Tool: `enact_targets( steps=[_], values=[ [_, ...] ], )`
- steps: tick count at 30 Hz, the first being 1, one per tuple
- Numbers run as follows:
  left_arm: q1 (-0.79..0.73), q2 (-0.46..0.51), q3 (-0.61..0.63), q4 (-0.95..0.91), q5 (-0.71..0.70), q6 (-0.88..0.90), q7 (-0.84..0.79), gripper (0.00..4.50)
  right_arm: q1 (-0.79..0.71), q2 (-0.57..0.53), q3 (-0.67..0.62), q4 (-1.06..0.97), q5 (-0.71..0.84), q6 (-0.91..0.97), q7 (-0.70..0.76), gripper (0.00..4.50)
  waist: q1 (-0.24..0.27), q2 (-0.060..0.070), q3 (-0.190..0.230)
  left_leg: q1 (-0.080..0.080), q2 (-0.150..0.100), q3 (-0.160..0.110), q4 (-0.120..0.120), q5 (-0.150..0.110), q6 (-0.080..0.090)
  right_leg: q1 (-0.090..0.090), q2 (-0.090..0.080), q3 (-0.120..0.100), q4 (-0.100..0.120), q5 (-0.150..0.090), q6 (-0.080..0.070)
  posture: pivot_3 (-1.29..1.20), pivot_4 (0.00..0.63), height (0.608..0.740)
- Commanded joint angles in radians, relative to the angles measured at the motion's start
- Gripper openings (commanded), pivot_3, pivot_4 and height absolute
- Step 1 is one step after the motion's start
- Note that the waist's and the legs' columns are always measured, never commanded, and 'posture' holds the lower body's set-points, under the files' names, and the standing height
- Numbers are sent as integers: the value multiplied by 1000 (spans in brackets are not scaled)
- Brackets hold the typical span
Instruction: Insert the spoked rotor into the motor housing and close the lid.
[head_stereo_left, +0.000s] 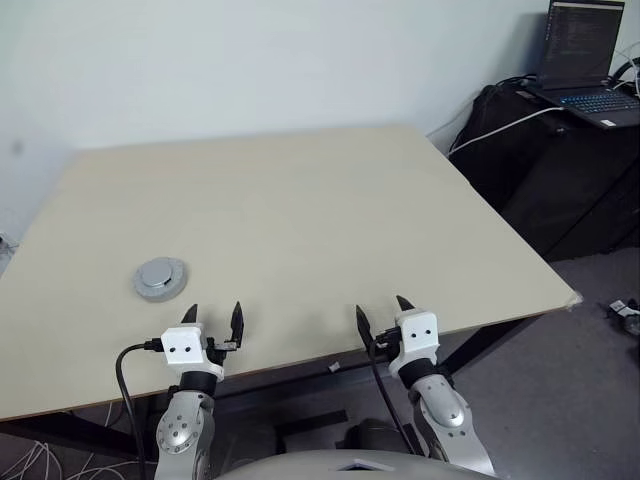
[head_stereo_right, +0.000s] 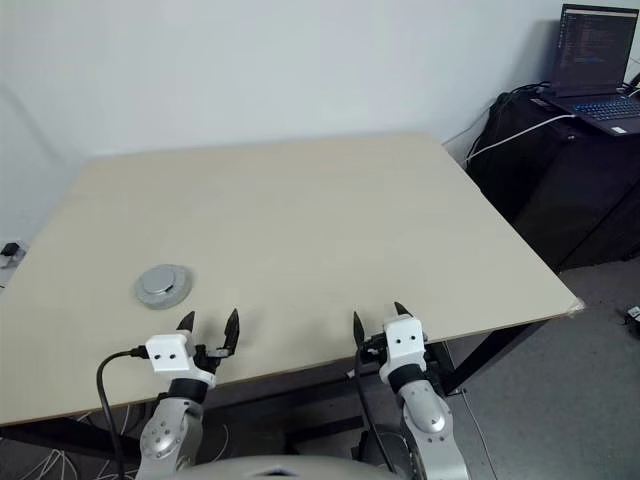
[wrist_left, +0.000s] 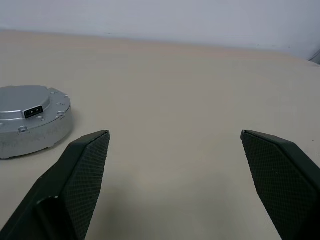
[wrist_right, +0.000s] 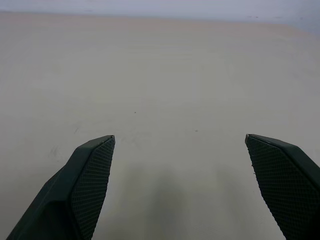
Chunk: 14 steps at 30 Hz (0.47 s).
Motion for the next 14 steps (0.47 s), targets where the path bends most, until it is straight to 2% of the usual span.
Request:
enact_targets(
  steps=[1, 14],
  values=[
    [-11, -2, 0, -11, 6, -30, -1, 4453, -17, 3, -2, -34, 8, -4, 3, 4500, 0, 0, 0, 0, 0, 0, 0, 0, 0, 0, 0, 0, 0, 0, 0, 0, 0, 740],
    [-18, -2, 0, -10, 4, -22, -4, 4453, -26, 3, -1, -29, 16, 11, 14, 4500, 0, 0, 0, 0, 0, 0, 0, 0, 0, 0, 0, 0, 0, 0, 0, 0, 0, 740]
  ],
)
